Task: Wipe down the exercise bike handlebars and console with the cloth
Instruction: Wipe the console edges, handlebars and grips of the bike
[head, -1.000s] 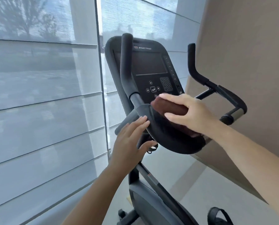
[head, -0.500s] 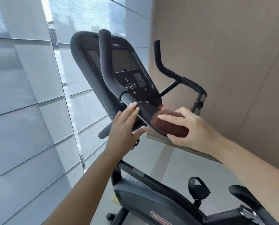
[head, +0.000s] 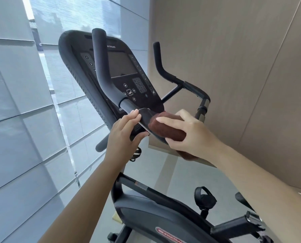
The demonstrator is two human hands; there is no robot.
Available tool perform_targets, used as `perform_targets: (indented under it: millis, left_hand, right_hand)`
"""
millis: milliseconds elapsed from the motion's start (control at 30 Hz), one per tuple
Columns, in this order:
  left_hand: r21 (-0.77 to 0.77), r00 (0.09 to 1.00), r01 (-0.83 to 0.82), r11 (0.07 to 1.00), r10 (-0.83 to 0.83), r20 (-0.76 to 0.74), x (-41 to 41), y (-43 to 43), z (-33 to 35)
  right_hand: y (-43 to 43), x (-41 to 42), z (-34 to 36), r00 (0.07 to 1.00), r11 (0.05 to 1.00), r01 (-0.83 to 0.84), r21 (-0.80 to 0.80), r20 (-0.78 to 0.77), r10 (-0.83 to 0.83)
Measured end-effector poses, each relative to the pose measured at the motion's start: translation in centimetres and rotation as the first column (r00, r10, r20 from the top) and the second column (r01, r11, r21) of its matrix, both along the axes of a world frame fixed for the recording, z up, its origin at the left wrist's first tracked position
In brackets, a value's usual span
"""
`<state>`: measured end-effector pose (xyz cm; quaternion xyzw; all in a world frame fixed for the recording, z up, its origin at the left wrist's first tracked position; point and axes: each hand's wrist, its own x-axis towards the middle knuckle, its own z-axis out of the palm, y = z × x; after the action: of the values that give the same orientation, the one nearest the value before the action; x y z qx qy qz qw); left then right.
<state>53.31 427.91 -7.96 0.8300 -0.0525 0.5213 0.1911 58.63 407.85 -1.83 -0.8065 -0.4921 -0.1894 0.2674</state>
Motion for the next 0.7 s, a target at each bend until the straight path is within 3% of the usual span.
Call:
perform_targets:
  millis: [200, 367, 533, 700]
  left_hand:
    - [-0.021, 0.996, -0.076, 0.997, 0.075, -0.05, -0.5, -1.2, 0.2]
    - [-0.057, 0.986, -0.143, 0.988, 0.137, -0.096, -0.5, -2.6, 0.6]
    - [-0.062, 0.974, -0.202, 0.977, 0.194, -0.114, -0.8, -3.2, 0.6]
    - [-0.086, 0.979, -0.187, 0.979, 0.178, -0.102, -0.8, -3.3, 0.3]
  right_hand:
    - [-4.7, 2.2, -1.2, 0.996, 0.996, -0.081, -0.026, -0.046, 0.08]
    - [-0.5, 5.5, 3.0, 0.962, 0.968, -0.147, 0.203, -0.199, 0.188]
    - [5.3, 6.9, 3.8, 0.861, 0.939, -0.345, 0.011, -0.394, 0.321]
    - [1.1, 8.2, 2.4, 0.902, 0.927, -0.365, -0.082, -0.278, 0.331]
